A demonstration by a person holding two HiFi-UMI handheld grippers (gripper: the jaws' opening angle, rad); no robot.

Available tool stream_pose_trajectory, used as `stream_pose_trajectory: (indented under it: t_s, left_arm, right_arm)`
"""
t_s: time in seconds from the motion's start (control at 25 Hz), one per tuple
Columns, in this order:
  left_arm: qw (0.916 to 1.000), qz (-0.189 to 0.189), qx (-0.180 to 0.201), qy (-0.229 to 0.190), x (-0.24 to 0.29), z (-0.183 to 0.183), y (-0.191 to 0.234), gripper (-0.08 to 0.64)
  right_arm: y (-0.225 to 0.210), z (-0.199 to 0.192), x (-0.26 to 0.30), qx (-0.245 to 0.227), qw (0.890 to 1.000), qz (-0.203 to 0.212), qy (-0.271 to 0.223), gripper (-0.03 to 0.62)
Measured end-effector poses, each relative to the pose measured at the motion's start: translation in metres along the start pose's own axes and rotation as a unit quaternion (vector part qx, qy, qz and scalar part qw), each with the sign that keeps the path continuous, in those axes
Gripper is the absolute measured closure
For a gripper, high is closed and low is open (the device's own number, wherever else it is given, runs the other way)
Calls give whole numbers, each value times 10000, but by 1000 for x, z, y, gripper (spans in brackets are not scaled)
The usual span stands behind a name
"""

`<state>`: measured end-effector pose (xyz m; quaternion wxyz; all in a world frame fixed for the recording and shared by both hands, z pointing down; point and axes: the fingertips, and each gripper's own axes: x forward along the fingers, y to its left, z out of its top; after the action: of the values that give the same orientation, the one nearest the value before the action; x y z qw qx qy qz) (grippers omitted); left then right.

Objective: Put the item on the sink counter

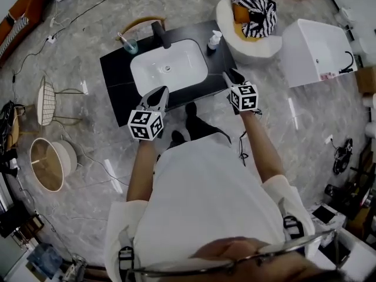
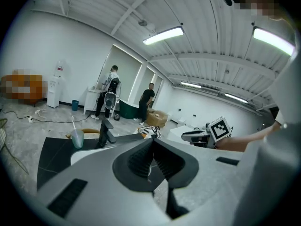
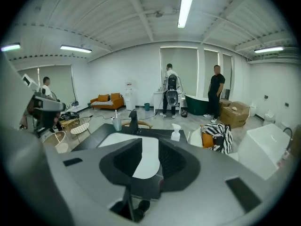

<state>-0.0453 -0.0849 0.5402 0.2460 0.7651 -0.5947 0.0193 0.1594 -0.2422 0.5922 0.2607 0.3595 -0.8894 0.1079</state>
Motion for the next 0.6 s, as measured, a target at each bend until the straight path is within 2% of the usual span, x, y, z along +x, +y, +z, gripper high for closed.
stream_pose_trajectory:
  t_s: [0.16, 0.4, 0.6]
  left_arm:
    - [9999, -88, 81, 5, -3, -6, -24, 557]
    - [9995, -57, 311, -56, -1, -5, -60, 557]
    - [9985, 29, 488, -243, -1, 7, -89, 555]
  right_arm:
    - [11, 8, -36, -16, 9996, 69, -256, 518]
    - [3, 21, -74, -108, 9980, 243, -566, 545]
    - [-9, 25, -102, 138, 9963, 497, -687, 572]
